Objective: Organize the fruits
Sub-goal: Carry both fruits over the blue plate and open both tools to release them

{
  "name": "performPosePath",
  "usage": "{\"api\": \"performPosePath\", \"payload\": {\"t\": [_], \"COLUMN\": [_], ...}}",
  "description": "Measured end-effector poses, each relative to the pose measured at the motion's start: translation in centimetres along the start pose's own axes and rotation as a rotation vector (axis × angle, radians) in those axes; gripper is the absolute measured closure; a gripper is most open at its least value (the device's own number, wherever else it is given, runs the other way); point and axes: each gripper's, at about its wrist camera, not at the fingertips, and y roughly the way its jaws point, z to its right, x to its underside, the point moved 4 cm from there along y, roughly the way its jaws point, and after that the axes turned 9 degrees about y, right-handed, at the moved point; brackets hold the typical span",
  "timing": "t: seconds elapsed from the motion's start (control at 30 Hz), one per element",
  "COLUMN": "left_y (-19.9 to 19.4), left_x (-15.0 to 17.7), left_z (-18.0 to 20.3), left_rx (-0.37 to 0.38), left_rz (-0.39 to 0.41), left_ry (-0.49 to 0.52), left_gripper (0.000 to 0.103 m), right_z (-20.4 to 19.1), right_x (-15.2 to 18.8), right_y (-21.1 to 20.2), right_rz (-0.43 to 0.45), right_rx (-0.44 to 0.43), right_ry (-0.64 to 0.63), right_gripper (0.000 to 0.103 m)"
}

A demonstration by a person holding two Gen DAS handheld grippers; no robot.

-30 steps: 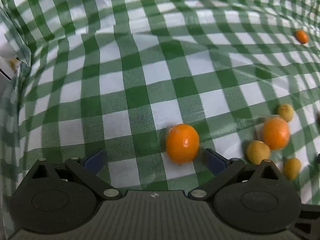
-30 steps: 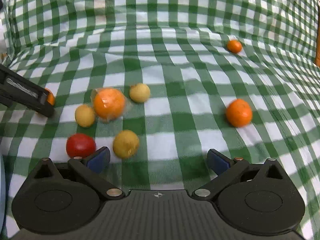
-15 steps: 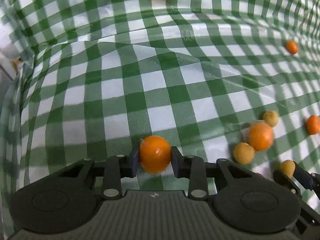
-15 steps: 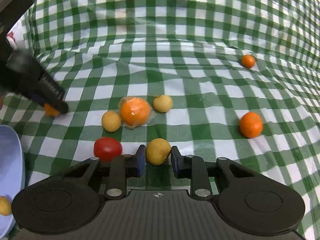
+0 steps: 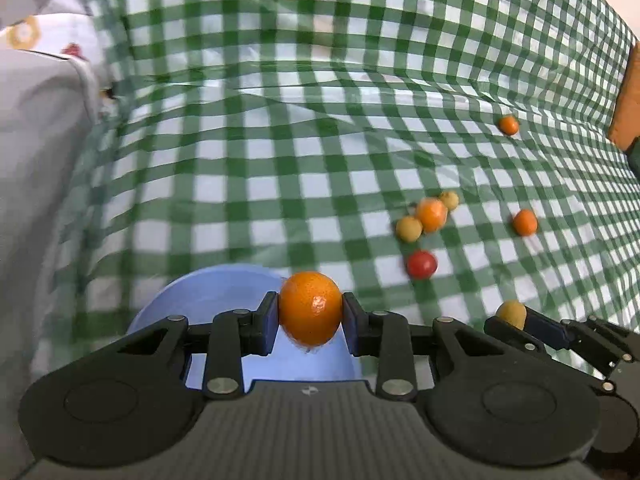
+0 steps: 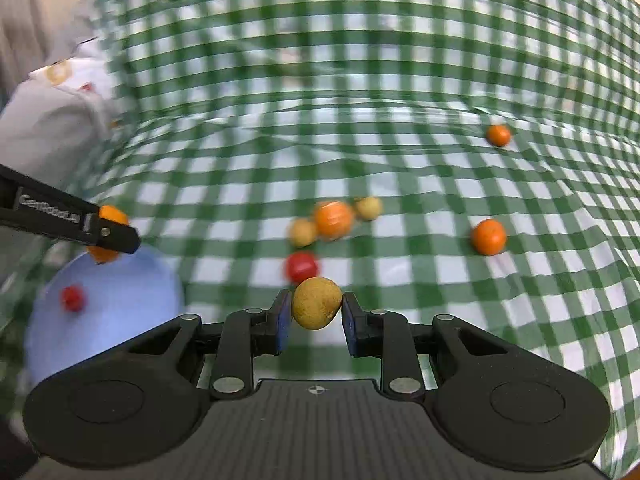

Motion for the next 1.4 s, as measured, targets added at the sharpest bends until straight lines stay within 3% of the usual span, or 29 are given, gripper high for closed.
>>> {"api": "performPosePath", "payload": {"t": [0.37, 0.6, 0.97, 1.4], "left_y": [-8.1, -10.6, -9.8, -6.0], "left_x": [8.6, 12.0, 12.2, 10.5], "left_z": [-4.9, -7.8, -9.9, -10.0], "left_rx": [-0.050, -0.065, -0.083, -0.067], "left_rz": [0.004, 0.014, 0.011, -0.025], "left_ry": [-0.062, -0.128, -0.166, -0.162], "left_gripper": [0.066, 0.067, 0.066, 0.067], "right_z": [-9.1, -12.4, -14.6, -15.6], "right_x": [4.3, 5.8, 5.8, 5.5], "right_y": [-6.8, -8.6, -8.4, -5.1], "right_rz": [-0.066, -0.098, -0.099, -0.118], "right_rx": [-0.155, -0.187, -0.191, -0.174], "right_ry": [-0.095, -0.145, -0.188, -0.205], "right_gripper": [0.075, 0.075, 0.075, 0.075]}}
